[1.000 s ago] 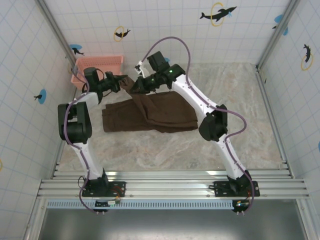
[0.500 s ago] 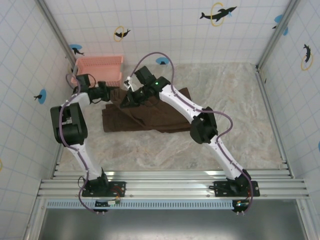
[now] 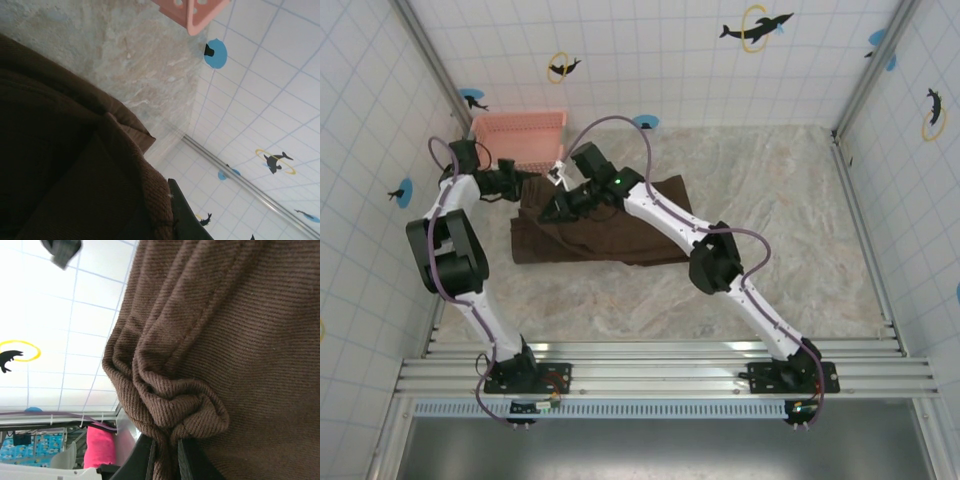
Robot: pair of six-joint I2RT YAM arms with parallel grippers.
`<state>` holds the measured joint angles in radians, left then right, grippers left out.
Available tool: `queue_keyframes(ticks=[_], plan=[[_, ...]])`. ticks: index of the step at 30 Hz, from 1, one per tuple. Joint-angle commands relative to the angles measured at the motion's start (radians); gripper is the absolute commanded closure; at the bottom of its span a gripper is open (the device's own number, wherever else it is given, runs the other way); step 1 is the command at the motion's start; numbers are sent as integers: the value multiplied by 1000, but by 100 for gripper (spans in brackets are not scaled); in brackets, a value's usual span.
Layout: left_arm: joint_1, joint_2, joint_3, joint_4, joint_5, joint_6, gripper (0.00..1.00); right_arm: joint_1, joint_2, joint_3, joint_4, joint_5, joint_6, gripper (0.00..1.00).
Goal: Roll up the long pants
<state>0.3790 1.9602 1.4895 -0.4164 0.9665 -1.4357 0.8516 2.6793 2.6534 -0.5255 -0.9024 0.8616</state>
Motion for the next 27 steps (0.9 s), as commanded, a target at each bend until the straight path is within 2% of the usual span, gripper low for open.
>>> queue_keyframes(ticks=[1, 6, 8, 10, 12, 14, 16, 19, 22, 23, 24, 25, 27], plan=[[18, 51, 56, 35, -63, 39, 100, 74, 80, 59, 56, -143, 91, 86], [18, 100, 119, -25, -73, 81, 100, 73, 158, 65, 279, -145, 237, 75], [20, 115, 146, -68, -81, 113, 100, 70, 186, 82, 297, -143, 259, 70], [20, 127, 175, -123, -95, 156, 85, 70, 202, 82, 303, -150, 264, 59], [20, 133, 189, -148, -104, 184, 66, 70, 215, 82, 286, -148, 264, 55], [20, 135, 190, -164, -113, 200, 56, 71, 231, 85, 296, -159, 272, 49], [20, 134, 197, -194, -128, 224, 41, 71, 239, 87, 288, -158, 278, 43], [20, 125, 216, -238, -156, 271, 32, 63, 231, 87, 268, -170, 260, 39], [20, 109, 233, -261, -178, 301, 29, 46, 200, 87, 194, -178, 195, 36], [20, 100, 235, -265, -184, 310, 28, 36, 180, 86, 129, -178, 152, 35], [20, 89, 236, -269, -187, 319, 15, 22, 159, 87, 68, -182, 111, 35], [19, 78, 238, -274, -191, 328, 11, 9, 136, 86, 5, -185, 61, 34], [20, 50, 238, -284, -205, 363, 11, -25, 69, 70, -160, -180, -73, 32]])
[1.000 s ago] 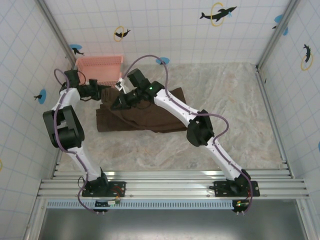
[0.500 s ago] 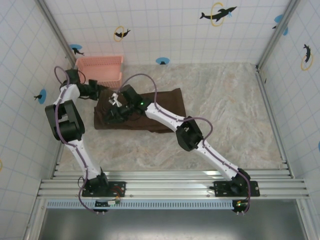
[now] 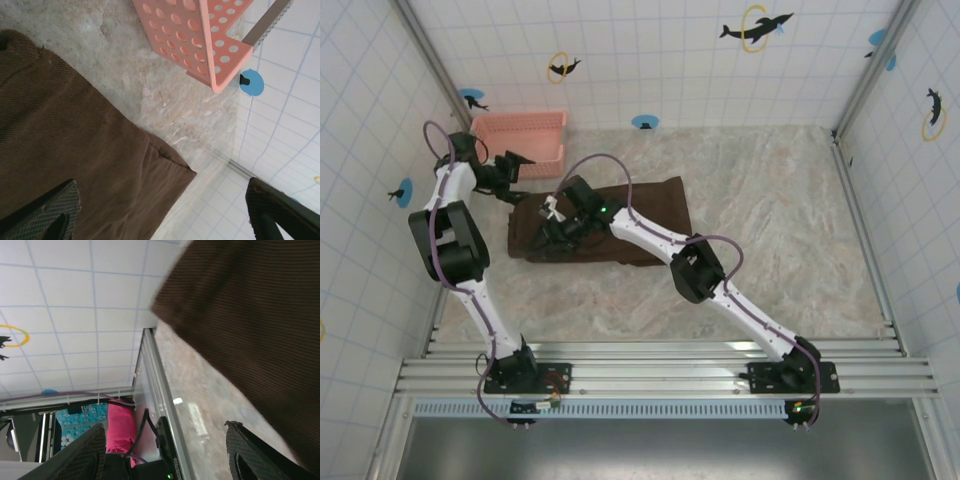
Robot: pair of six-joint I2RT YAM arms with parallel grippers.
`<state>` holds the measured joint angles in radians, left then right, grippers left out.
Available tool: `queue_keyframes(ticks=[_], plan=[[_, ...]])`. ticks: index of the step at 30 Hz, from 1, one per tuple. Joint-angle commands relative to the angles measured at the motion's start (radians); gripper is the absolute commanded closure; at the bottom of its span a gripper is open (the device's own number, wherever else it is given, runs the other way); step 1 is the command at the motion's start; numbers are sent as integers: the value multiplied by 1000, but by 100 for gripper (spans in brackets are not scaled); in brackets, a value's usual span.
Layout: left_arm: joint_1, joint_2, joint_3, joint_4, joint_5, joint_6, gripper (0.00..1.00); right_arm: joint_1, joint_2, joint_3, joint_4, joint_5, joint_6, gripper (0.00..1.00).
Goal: Roll up the long pants
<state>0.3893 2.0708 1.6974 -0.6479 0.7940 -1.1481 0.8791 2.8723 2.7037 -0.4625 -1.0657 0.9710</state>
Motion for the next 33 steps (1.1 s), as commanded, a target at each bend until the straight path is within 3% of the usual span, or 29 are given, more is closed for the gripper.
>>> queue_keyframes(ticks=[1, 4, 9, 12, 18, 33], plan=[[10, -73, 29, -60, -37, 91, 12, -71, -162, 3, -293, -10, -240, 32], [6, -123, 13, -104, -69, 153, 12, -142, -334, -121, -431, 24, -388, 30], [-45, -239, -99, -144, -118, 242, 18, -309, -628, -397, -491, 142, -487, 31], [-96, -292, -192, -151, -160, 273, 22, -403, -710, -483, -561, 250, -545, 31], [-174, -312, -376, -92, -175, 244, 25, -500, -727, -607, -654, 452, -660, 34], [-253, -181, -326, -127, -215, 257, 24, -582, -657, -862, -599, 557, -803, 38]])
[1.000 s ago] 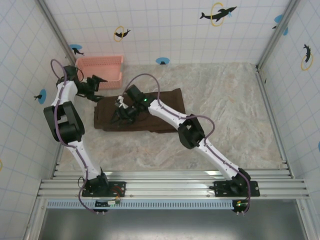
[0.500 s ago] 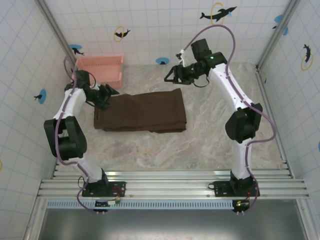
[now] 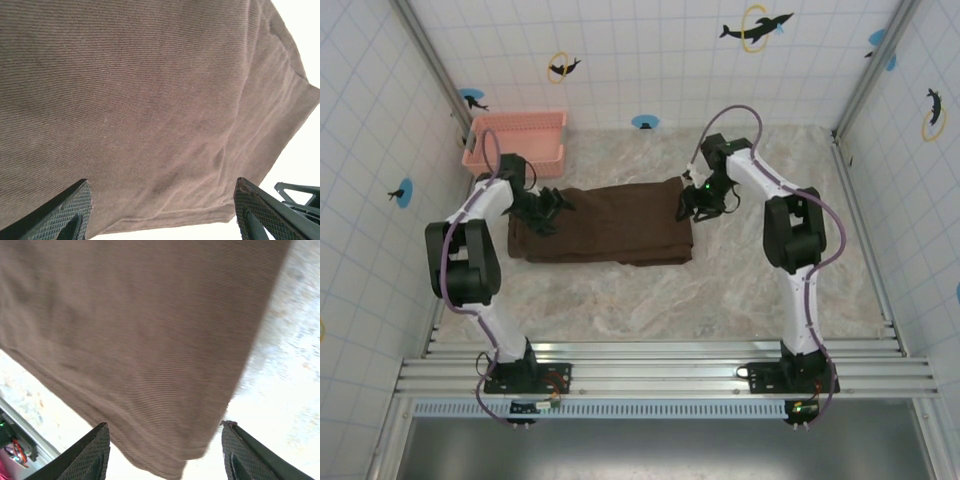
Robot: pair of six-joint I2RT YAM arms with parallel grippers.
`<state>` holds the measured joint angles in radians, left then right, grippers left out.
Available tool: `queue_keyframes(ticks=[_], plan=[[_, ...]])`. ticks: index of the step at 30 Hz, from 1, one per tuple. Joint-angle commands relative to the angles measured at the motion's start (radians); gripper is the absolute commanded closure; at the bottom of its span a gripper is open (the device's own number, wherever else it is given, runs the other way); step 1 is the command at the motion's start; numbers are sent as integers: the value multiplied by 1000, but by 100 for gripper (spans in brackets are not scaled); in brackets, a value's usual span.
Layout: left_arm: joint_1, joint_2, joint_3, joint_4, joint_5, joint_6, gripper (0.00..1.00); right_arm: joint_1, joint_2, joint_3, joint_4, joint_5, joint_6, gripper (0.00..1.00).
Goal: Roll up the long pants
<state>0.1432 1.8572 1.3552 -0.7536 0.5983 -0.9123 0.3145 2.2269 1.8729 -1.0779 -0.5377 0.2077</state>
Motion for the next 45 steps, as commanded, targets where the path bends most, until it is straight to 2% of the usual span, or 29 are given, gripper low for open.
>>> queue_keyframes(ticks=[1, 6, 10, 18, 21, 25, 29, 36, 39, 42, 45], plan=[[-5, 37, 13, -23, -23, 25, 24, -22, -7, -38, 20, 28, -42, 38], [-3, 78, -17, -28, -31, 37, 22, -31, 44, -23, 44, -12, -71, 38], [-5, 116, -12, -37, -46, 45, 22, -32, 113, 34, 46, -74, -77, 38], [-14, 180, 19, -51, -60, 36, 21, -11, 212, 145, 51, -116, -52, 40], [-29, 217, 69, -57, -65, 33, 21, -8, 237, 179, 51, -138, -38, 54], [-65, 259, 96, -65, -69, 26, 22, -18, 232, 176, 52, -132, -30, 80], [-124, 311, 143, -77, -66, 23, 21, -55, 178, 116, 54, -102, -16, 91], [-269, 438, 252, -67, -18, -17, 21, -166, 47, -38, 53, -49, 30, 95], [-331, 488, 295, -20, 32, -74, 21, -224, -25, -137, 51, -28, 32, 96], [-371, 568, 328, 105, 106, -207, 21, -275, -112, -249, 49, 12, 21, 96], [-392, 665, 494, 77, 86, -248, 21, -307, -187, -355, 48, 25, 21, 96]])
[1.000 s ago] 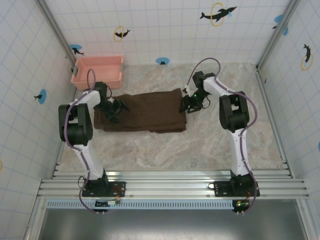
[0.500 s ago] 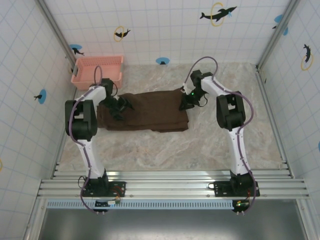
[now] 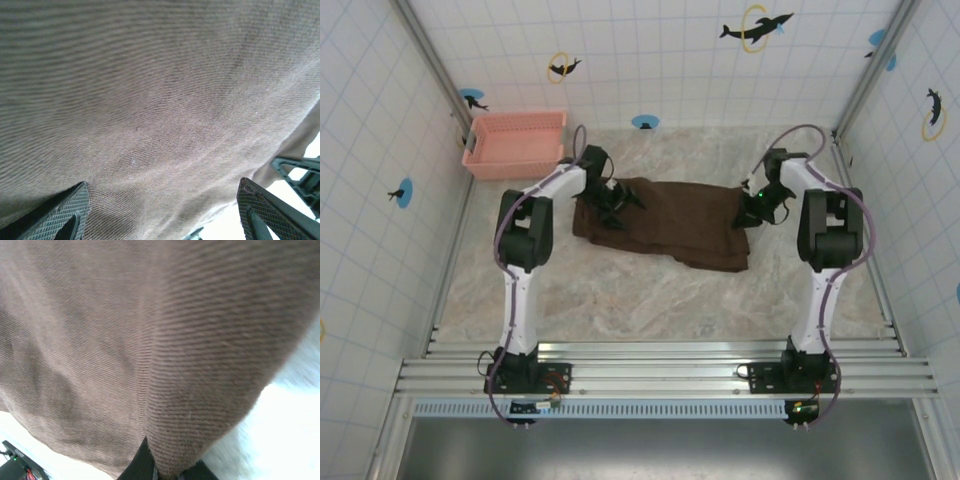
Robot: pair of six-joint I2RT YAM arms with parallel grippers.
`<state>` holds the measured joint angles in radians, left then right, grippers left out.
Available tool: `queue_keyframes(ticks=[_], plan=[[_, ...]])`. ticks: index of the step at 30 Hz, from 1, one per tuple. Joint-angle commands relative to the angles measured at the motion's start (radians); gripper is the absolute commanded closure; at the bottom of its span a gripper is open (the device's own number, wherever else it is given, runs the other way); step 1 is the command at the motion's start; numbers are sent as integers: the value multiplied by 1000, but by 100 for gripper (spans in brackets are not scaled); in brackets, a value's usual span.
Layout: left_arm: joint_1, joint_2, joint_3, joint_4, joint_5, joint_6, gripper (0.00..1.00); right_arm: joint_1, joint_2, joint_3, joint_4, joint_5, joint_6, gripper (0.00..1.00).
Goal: Roll up the long pants
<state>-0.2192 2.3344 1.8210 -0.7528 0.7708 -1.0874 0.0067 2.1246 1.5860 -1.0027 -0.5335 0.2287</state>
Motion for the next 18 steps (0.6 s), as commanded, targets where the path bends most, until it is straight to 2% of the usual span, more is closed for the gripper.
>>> queue_keyframes(ticks=[1, 4, 7, 14, 16, 18], plan=[[-35, 234, 122, 47, -91, -78, 21, -4, -110, -103, -28, 22, 1, 96], [-48, 351, 308, 46, -86, -147, 21, 1, -189, -192, -35, 25, 11, 96], [-52, 437, 428, 122, -94, -255, 21, 27, -261, -279, -35, 12, 49, 95], [-51, 551, 572, 303, -127, -477, 22, 168, -348, -380, -18, -31, 157, 92], [-49, 565, 585, 367, -147, -531, 21, 226, -340, -388, -11, -45, 190, 89], [-49, 577, 587, 439, -170, -600, 22, 285, -316, -383, 1, -67, 212, 82]])
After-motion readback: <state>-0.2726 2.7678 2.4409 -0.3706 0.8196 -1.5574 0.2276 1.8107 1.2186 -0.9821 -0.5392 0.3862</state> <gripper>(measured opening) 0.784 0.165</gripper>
